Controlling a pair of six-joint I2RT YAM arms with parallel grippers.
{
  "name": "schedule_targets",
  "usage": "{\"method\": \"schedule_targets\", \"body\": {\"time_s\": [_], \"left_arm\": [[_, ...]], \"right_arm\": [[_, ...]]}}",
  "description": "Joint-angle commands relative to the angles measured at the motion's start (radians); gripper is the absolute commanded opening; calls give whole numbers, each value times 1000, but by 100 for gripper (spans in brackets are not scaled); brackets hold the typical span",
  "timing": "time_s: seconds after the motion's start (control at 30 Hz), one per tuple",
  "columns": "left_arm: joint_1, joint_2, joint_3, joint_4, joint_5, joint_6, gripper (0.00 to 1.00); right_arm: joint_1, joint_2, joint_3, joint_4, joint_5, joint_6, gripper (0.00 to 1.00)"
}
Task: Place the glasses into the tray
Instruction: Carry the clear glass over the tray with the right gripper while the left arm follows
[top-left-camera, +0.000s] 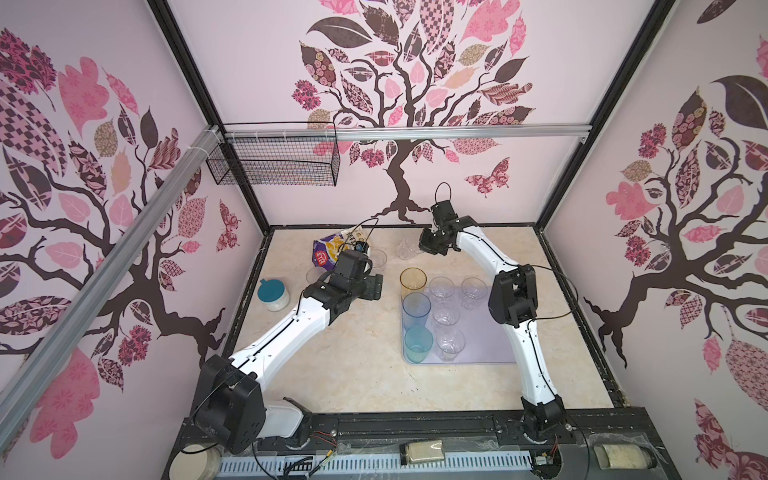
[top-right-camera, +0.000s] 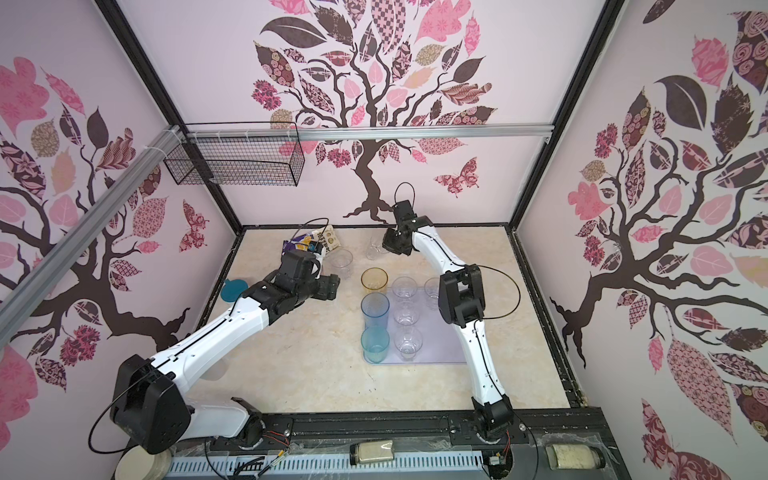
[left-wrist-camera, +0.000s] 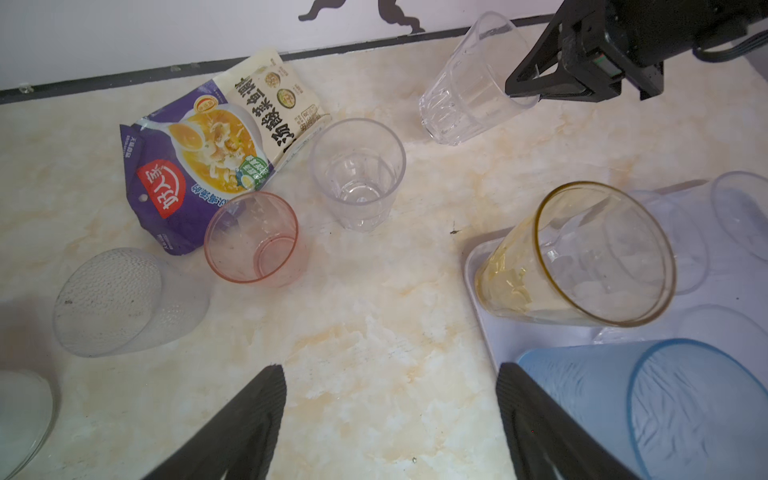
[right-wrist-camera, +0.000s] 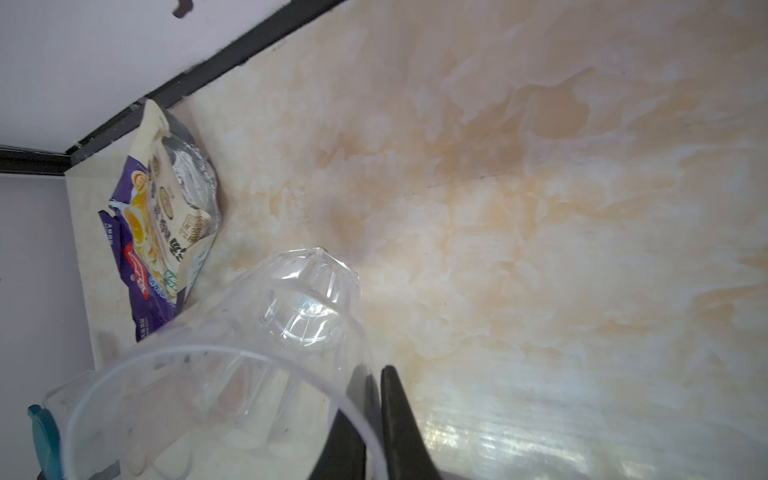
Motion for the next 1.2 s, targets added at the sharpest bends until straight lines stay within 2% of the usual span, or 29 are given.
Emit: {"method": "schedule_targets", "body": {"time_s": [0.0, 0.2, 0.33, 0.53, 0.77, 0.93, 1.17], "left_arm": [[-2, -28, 72, -26, 43, 4, 84], [-43, -2, 151, -33, 77, 7, 82], [-145, 21, 203, -37, 20, 50, 82], [-252, 39, 223, -11, 10, 41, 82], [-382, 82, 203, 66, 4, 53, 82], [-484, 132, 207, 97, -18, 84, 82], [-545, 178, 187, 98, -18, 83, 82]], "right_arm": [[7, -192, -14, -41, 34, -58, 10], [8, -377, -129, -88, 100, -124, 10], [7, -536, -303, -83, 139, -154, 10], [3, -784, -560, -126, 234, -205, 10], [-22, -1021, -825, -217, 278, -188, 9], [-56, -1130, -977, -263, 278, -168, 9], [-94, -1206, -1087, -330, 251, -138, 9]]}}
